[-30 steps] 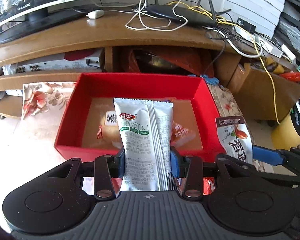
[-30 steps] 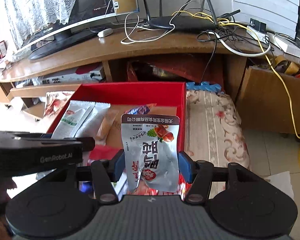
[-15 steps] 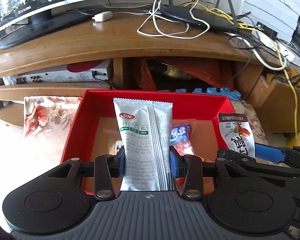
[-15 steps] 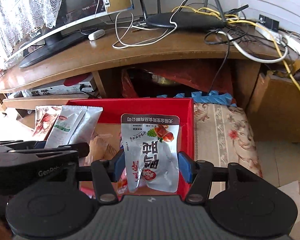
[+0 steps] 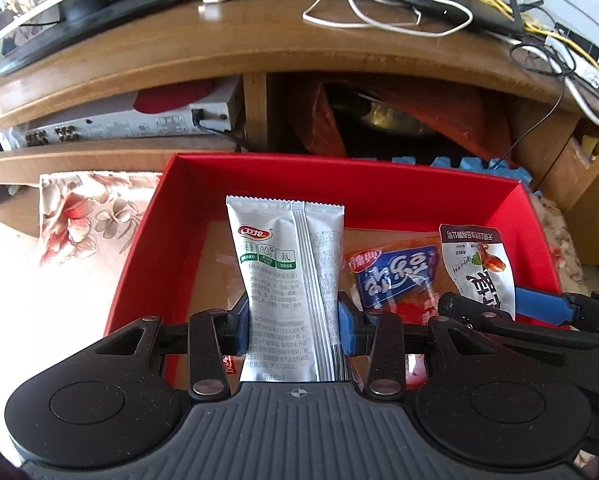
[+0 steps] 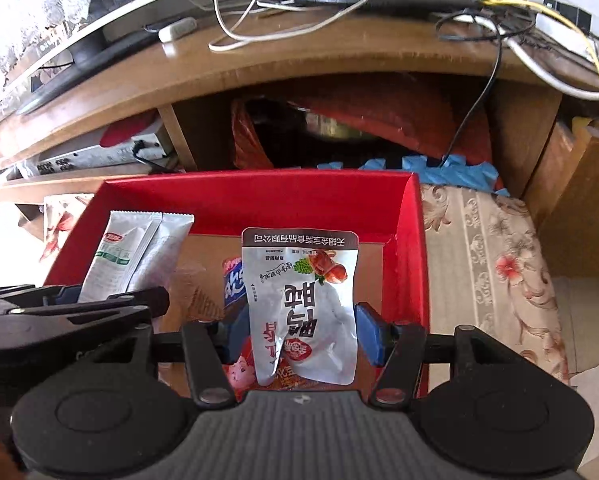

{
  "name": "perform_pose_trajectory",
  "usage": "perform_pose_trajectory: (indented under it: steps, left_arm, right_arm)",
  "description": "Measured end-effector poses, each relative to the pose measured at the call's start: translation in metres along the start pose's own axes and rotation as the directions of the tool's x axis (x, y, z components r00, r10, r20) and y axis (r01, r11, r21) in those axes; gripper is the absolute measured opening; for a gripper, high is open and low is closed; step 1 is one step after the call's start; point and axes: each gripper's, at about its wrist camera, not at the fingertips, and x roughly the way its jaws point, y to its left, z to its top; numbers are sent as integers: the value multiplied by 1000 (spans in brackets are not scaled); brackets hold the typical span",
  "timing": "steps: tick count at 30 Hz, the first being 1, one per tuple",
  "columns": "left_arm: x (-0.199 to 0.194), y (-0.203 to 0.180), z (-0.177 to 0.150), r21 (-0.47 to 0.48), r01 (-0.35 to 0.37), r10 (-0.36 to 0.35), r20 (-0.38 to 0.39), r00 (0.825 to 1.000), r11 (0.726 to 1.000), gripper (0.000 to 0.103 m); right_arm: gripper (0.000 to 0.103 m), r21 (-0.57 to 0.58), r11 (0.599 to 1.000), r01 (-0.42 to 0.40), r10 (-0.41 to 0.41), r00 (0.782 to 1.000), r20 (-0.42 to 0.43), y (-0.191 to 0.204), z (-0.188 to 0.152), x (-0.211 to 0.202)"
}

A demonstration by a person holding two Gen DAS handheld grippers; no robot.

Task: Organize snacks
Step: 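Carry the biscuit packet and jerky pouch over the red box and lower them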

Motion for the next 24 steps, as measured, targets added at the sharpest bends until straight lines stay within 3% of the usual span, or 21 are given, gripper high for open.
perform_pose_trajectory:
  steps: [11,16,24]
  left_arm:
    - [4,1,2,-8,-6,6,7,1000,1000,51]
    - [3,3,3,-15,-5,5,5,1000,1000,62]
    - [1,5,5,-31,4,-3,10,1000,1000,70]
  right_arm:
    - [55,-12,1000,-7,7,1000,3,1,2,7]
    - [55,-6,1000,-4,4,1000,5,-2,2,5]
    - [55,2,1000,0,0,1000,13,-3,3,0]
